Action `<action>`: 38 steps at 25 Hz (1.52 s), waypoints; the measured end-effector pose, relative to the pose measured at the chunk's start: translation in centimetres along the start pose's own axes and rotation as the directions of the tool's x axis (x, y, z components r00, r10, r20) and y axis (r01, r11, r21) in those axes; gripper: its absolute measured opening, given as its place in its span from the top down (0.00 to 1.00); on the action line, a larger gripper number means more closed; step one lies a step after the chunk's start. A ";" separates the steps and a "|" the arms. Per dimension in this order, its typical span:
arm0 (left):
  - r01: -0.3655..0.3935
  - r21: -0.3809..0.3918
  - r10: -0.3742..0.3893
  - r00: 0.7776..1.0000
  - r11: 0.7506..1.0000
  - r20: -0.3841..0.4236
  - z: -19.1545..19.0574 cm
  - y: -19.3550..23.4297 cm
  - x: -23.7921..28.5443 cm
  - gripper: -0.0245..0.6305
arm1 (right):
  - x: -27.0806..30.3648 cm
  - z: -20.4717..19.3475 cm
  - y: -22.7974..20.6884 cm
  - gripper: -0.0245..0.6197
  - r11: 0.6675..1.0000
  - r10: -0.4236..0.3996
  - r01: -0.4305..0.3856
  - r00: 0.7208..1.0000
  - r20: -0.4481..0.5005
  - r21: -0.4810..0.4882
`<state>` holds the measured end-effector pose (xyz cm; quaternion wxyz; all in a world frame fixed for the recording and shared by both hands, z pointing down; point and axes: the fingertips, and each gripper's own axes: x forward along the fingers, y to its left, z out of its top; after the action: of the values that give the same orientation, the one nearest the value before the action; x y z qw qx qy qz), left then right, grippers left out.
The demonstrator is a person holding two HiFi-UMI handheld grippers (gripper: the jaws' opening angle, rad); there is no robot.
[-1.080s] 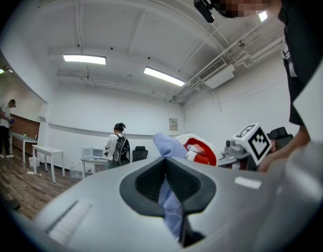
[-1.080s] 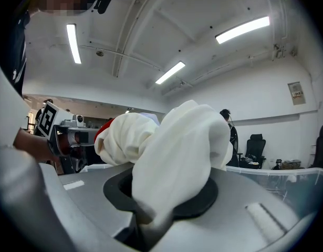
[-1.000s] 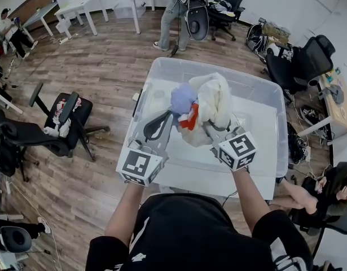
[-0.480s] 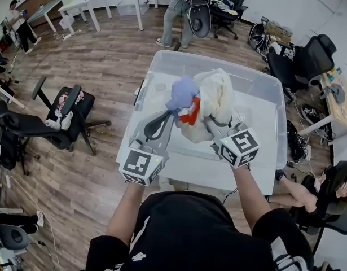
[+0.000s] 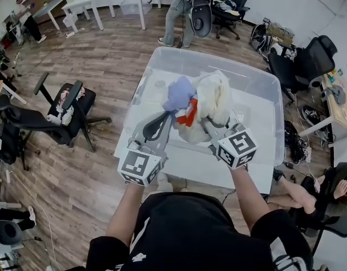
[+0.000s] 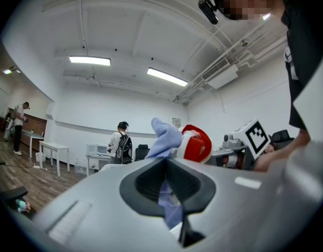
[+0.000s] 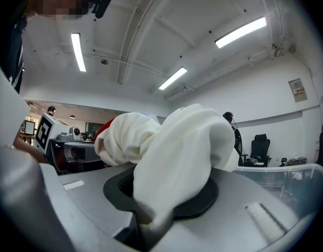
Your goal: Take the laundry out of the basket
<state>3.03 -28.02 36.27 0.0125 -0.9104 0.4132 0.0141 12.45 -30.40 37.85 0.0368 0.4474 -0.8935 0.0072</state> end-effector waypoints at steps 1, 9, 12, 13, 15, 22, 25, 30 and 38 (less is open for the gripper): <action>-0.002 -0.001 0.002 1.000 1.000 -0.002 -0.1 -0.3 0.0 0.95 | -0.2 0.0 0.0 0.78 1.000 0.003 -0.003 1.000 0.001 0.001; -0.018 0.032 0.019 1.000 0.999 -0.019 -0.3 -2.5 0.1 0.95 | -1.5 0.0 -0.4 0.78 1.000 0.024 -0.024 1.000 0.009 0.003; -0.029 0.006 0.029 0.999 1.000 -0.023 -0.5 -2.9 -0.1 0.95 | -2.0 -0.1 -0.4 0.78 0.999 0.034 -0.034 0.999 0.013 0.005; -0.032 0.008 0.032 0.999 0.999 -0.026 -0.5 -3.1 -0.2 0.95 | -2.1 -0.1 -0.3 0.78 0.999 0.037 -0.037 0.999 0.014 0.005; -0.036 0.015 0.036 0.999 0.999 -0.030 -0.6 -3.5 -0.4 0.95 | -2.5 -0.2 -0.2 0.78 0.999 0.040 -0.040 0.999 0.016 0.004; -0.042 0.021 0.042 0.999 0.999 -0.027 -0.8 -3.8 -1.1 0.95 | -3.0 -0.4 0.2 0.77 0.999 0.037 -0.037 0.999 0.021 0.005; -0.037 0.020 0.037 0.999 0.999 -0.023 -0.5 -3.8 -1.2 0.95 | -3.3 -0.1 0.6 0.77 0.999 0.032 -0.032 0.999 0.027 0.007; -0.012 0.040 0.013 1.000 0.999 -0.014 -0.1 -4.6 -1.7 0.95 | -4.2 -0.1 1.0 0.77 1.000 0.003 -0.004 0.999 0.033 0.014; 0.019 0.026 -0.019 1.000 0.999 -0.006 0.3 -4.6 -4.0 0.95 | -5.2 0.5 2.9 0.77 0.999 -0.039 0.039 0.999 0.031 -0.001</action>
<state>3.82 -22.00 36.21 0.0232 -0.9142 0.4046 0.0060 13.22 -24.51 37.03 0.0234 0.4650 -0.8850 -0.0010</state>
